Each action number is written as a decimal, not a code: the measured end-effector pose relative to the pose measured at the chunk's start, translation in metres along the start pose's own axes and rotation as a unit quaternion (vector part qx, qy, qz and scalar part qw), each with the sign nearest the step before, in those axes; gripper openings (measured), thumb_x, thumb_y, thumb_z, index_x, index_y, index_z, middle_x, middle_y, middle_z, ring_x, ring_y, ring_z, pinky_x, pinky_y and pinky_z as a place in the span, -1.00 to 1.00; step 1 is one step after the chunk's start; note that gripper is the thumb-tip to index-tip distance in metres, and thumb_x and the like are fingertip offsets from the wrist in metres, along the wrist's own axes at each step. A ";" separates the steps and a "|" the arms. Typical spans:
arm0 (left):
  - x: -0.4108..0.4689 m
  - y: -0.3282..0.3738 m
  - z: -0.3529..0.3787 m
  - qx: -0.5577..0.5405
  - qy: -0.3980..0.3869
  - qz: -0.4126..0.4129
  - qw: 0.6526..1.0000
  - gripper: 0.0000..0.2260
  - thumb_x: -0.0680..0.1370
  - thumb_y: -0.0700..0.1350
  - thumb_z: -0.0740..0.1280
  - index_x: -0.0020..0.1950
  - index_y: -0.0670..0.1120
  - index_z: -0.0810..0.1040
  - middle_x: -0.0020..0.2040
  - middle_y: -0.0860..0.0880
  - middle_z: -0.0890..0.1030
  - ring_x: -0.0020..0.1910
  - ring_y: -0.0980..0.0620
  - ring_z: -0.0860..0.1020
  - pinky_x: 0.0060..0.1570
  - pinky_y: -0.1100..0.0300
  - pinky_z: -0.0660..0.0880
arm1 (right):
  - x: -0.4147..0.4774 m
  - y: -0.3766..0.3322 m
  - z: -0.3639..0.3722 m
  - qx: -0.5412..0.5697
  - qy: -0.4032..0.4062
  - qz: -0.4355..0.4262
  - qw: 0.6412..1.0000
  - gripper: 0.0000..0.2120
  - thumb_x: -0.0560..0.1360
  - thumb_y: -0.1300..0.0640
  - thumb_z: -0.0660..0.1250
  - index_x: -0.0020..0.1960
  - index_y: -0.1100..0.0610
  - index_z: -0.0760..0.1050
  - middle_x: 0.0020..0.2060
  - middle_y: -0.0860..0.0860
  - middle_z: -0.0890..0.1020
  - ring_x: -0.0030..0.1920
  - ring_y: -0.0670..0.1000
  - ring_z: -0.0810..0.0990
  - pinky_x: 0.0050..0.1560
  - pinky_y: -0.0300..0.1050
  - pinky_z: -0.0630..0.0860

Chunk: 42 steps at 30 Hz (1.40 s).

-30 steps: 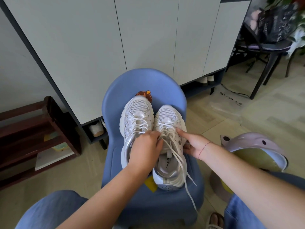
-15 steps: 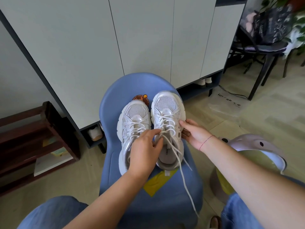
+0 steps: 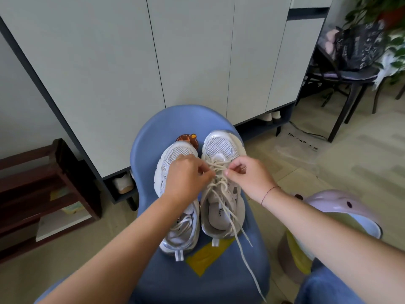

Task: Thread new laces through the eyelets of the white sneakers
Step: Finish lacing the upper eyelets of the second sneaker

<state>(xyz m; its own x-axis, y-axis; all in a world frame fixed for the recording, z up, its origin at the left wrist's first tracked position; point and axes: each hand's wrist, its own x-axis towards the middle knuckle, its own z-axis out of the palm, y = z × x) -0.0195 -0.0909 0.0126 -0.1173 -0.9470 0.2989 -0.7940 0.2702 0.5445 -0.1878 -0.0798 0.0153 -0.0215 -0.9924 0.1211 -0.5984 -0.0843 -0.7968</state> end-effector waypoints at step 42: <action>-0.005 -0.014 0.011 -0.061 -0.014 0.086 0.994 -0.87 0.48 -0.05 0.44 -0.06 -0.09 0.68 -0.12 0.01 0.58 -0.21 0.07 0.54 -0.14 0.15 0.50 | -0.006 0.007 0.009 -0.106 0.012 -0.128 0.986 -0.93 0.42 0.11 0.45 -0.10 0.05 0.64 -0.14 -0.15 0.47 -0.20 -0.17 0.50 -0.13 -0.23 0.50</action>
<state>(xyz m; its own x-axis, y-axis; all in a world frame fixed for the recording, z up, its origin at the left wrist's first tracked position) -0.0142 -0.0920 -0.0055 -0.2630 -0.8892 0.3743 -0.6832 0.4455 0.5785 -0.1848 -0.0754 0.0040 0.1346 -0.9387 0.3174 -0.7405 -0.3081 -0.5972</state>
